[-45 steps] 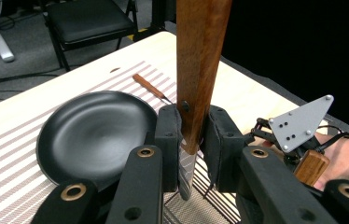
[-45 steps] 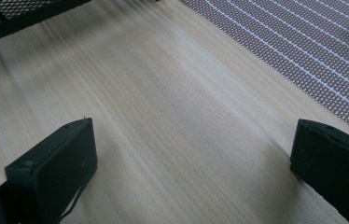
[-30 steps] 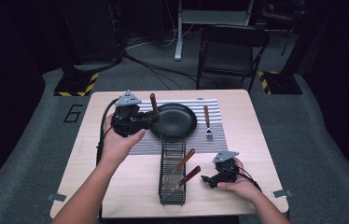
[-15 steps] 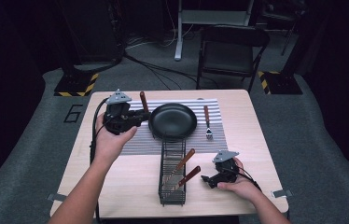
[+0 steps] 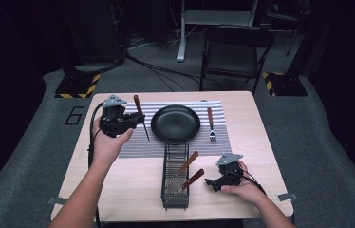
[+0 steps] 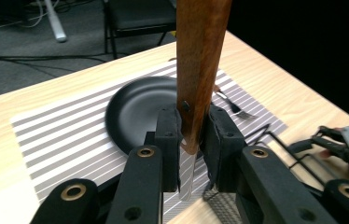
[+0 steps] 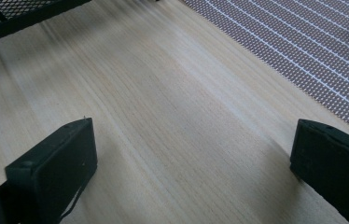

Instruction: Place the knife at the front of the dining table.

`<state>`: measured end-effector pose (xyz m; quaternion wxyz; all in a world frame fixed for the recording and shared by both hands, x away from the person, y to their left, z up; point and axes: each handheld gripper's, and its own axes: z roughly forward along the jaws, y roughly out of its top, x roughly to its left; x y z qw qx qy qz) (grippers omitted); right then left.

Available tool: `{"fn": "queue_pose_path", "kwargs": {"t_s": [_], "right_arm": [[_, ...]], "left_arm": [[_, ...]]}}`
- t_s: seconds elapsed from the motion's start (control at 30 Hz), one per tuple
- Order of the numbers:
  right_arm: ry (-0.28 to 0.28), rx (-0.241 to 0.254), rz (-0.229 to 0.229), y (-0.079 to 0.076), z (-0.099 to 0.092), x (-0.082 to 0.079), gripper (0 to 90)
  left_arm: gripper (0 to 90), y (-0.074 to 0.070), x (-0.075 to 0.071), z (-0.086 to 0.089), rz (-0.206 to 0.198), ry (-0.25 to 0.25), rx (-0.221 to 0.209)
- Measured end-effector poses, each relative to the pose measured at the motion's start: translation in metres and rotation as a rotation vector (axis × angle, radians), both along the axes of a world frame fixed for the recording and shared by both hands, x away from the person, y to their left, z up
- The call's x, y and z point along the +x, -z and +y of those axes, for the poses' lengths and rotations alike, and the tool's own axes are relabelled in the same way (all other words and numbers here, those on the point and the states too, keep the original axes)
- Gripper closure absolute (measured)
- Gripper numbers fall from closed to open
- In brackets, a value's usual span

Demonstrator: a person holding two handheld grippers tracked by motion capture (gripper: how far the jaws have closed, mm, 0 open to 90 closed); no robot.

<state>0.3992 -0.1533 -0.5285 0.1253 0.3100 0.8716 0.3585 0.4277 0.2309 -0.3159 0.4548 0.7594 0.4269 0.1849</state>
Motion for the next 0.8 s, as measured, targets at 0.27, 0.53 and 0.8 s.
{"fn": "queue_pose_path", "kwargs": {"t_s": [0.27,0.53,0.8], "right_arm": [[0.002,0.004,-0.004,0.000,0.000,0.000,0.0],[0.000,0.000,0.000,0.000,0.000,0.000,0.0],[0.000,0.001,-0.001,0.000,0.000,0.000,0.0]], "left_arm": [[76.8,0.013,0.006,0.011,-0.005,-0.057,-0.005],[76.7,0.035,0.013,0.022,0.019,-0.096,-0.008],[76.7,0.063,0.020,0.031,0.037,-0.142,-0.001]]}}
